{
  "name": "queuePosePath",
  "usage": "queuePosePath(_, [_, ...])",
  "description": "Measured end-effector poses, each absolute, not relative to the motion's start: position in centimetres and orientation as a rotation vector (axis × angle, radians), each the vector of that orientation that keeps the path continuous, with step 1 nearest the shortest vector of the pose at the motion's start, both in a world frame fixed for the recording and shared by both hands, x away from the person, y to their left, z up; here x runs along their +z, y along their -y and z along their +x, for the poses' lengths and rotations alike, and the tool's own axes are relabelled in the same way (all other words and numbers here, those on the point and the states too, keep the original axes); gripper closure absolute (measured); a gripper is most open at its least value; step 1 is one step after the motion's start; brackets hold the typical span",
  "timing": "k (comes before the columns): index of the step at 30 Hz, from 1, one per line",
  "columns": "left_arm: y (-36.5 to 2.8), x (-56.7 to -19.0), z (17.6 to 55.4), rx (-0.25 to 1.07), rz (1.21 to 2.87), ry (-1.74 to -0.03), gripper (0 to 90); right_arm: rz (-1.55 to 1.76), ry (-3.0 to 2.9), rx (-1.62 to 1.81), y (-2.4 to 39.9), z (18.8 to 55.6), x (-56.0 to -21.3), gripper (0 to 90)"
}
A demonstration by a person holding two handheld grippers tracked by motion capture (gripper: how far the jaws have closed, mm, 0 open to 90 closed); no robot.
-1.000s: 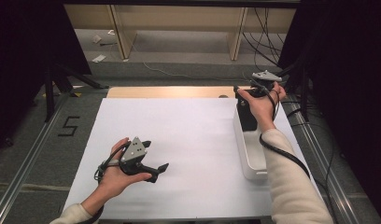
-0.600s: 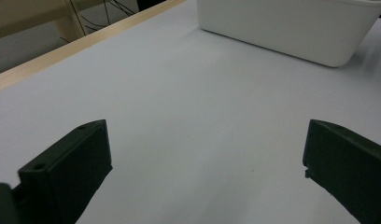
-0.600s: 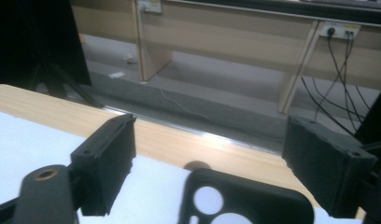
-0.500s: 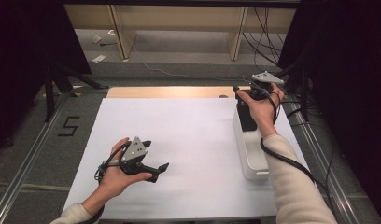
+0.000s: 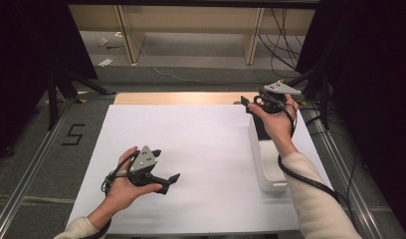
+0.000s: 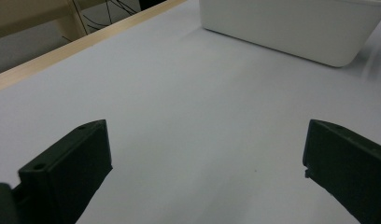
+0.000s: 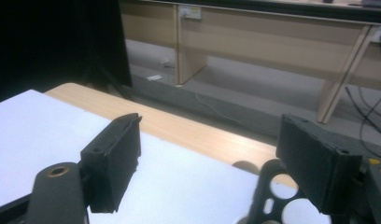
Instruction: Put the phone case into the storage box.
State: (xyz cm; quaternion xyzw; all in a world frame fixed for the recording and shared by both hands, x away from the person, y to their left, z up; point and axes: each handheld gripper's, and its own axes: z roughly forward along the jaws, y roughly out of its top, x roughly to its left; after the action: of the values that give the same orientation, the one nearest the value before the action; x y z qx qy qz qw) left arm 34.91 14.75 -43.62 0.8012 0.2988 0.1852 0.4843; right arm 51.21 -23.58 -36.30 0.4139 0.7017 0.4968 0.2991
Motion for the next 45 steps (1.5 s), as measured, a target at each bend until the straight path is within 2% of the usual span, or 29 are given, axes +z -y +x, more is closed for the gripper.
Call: queuePosePath(45, [-14.8,-43.6,34.9,0.452,1.951,-0.729,0.9,1.051,-1.989,1.357,22.9,46.7,-38.8,22.8])
